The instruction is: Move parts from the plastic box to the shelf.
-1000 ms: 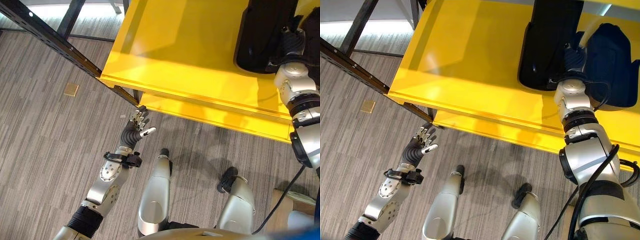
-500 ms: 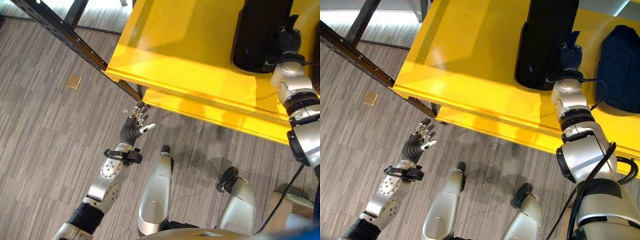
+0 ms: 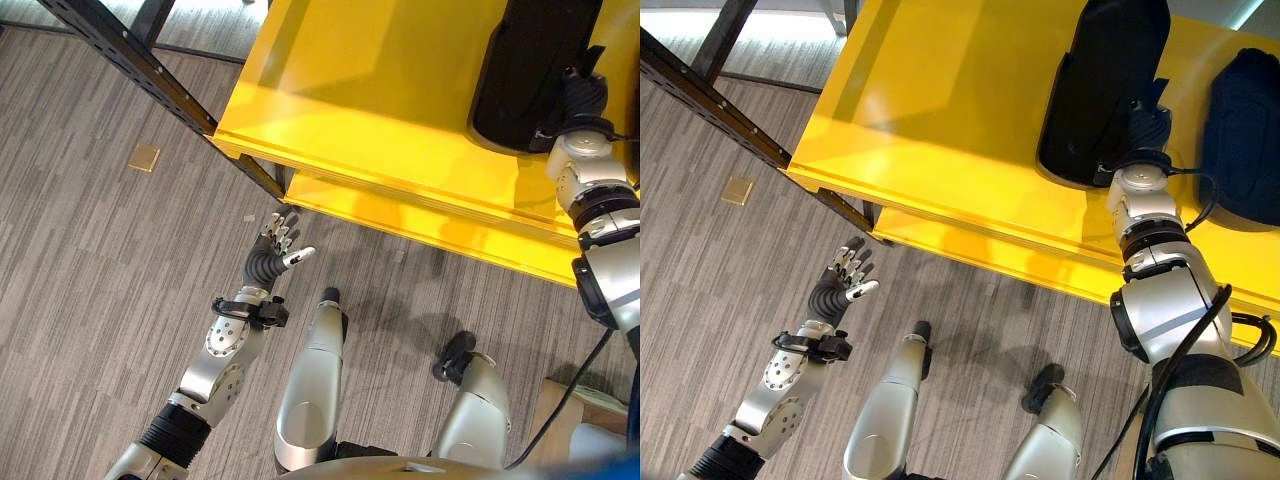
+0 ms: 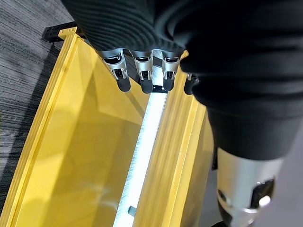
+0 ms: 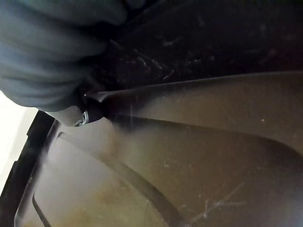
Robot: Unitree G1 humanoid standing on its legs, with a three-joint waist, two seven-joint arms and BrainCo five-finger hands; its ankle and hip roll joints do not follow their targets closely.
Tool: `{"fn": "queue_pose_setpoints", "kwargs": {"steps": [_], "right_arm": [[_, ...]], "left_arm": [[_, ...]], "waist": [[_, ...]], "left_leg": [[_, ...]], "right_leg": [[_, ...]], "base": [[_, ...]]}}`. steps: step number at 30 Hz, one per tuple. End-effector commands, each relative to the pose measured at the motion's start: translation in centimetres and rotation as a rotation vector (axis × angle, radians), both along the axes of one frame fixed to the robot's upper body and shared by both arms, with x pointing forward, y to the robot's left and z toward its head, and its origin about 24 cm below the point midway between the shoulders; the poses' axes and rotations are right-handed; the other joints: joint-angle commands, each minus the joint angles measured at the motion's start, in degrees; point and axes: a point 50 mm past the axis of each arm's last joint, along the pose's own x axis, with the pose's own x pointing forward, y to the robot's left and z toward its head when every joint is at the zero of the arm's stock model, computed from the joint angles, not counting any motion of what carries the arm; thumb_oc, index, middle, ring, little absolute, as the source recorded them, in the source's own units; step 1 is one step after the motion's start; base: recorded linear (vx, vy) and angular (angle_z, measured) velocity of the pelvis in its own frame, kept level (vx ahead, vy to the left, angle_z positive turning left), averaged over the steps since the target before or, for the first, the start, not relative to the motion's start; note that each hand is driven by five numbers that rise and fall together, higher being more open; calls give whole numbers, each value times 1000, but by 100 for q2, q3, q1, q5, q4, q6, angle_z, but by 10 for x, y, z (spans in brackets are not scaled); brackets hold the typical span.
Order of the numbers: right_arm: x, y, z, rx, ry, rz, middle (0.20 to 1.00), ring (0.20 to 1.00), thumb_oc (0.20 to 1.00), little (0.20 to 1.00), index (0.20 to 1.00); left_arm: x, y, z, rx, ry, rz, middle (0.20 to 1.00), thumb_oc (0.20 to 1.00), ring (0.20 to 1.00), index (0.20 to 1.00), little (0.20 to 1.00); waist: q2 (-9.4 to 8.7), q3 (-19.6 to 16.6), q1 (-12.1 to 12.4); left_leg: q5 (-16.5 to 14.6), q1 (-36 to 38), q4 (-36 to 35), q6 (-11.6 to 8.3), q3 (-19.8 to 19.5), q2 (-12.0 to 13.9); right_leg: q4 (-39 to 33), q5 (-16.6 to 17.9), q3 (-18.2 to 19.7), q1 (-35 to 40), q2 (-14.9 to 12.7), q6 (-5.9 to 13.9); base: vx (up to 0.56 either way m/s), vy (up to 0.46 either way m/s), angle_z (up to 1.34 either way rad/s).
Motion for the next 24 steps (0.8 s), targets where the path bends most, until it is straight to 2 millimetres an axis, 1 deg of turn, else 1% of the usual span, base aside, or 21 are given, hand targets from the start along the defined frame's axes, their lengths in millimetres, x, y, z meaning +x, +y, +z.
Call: {"fn": "queue_pose_setpoints", "kwargs": {"steps": [1, 2, 5, 8, 11, 13, 18, 24], "right_arm": [[-3, 7, 60, 34, -178, 12, 837, 837, 837, 837, 837], [-3, 6, 59, 37, -173, 9, 1000, 1000, 1000, 1000, 1000], [-3, 5, 59, 29, -168, 3, 1000, 1000, 1000, 1000, 1000], [-3, 6, 63, 12, -176, 7, 1000, 1000, 1000, 1000, 1000], [-3, 10, 66, 7, -183, 17, 1000, 1000, 1000, 1000, 1000], [-2, 16, 70, -8, -196, 38, 1000, 1000, 1000, 1000, 1000], [-2, 20, 76, -5, -222, 54, 1000, 1000, 1000, 1000, 1000], [-1, 24, 76, 0, -226, 66, 1000, 1000, 1000, 1000, 1000]], "left_arm": [[2, 7, 27, -6, -129, 2, 1000, 1000, 1000, 1000, 1000], [2, 7, 27, -8, -128, 0, 1000, 1000, 1000, 1000, 1000], [2, 7, 26, -2, -127, 0, 1000, 1000, 1000, 1000, 1000], [2, 7, 26, -6, -127, 0, 1000, 1000, 1000, 1000, 1000], [2, 8, 26, -1, -127, 1, 1000, 1000, 1000, 1000, 1000], [2, 8, 27, -4, -129, 3, 1000, 1000, 1000, 1000, 1000], [2, 10, 26, -6, -127, 11, 1000, 1000, 1000, 1000, 1000], [2, 12, 25, -7, -118, 16, 1000, 1000, 1000, 1000, 1000]], "waist": [[-76, 68, 82], [-76, 70, 87], [-70, 69, 95], [-81, 79, 87], [-82, 72, 92], [-92, 70, 81], [-96, 48, 71], [-126, 55, 56]], "left_leg": [[-67, -121, 13, 290, 4, 56], [-63, -121, 13, 290, 6, 56], [-58, -120, 7, 289, 1, 53], [-48, -125, 4, 287, -7, 56], [-54, -115, -5, 289, 2, 64], [-60, -105, -2, 292, 13, 61], [-68, -108, 3, 291, 20, 49], [-64, -99, -5, 291, 25, 54]], "right_leg": [[596, -775, 237, 704, 151, -27], [600, -775, 235, 700, 153, -30], [590, -770, 226, 714, 158, -29], [573, -757, 225, 720, 164, -28], [562, -754, 228, 720, 170, -30], [554, -747, 222, 726, 173, -21], [547, -740, 223, 734, 166, -15], [518, -712, 226, 755, 183, -11]], "base": [[0, 0, 0], [0, 0, 0], [0, 0, 0], [0, 0, 0], [0, 0, 0], [0, 0, 0], [0, 0, 0], [0, 0, 0]]}}
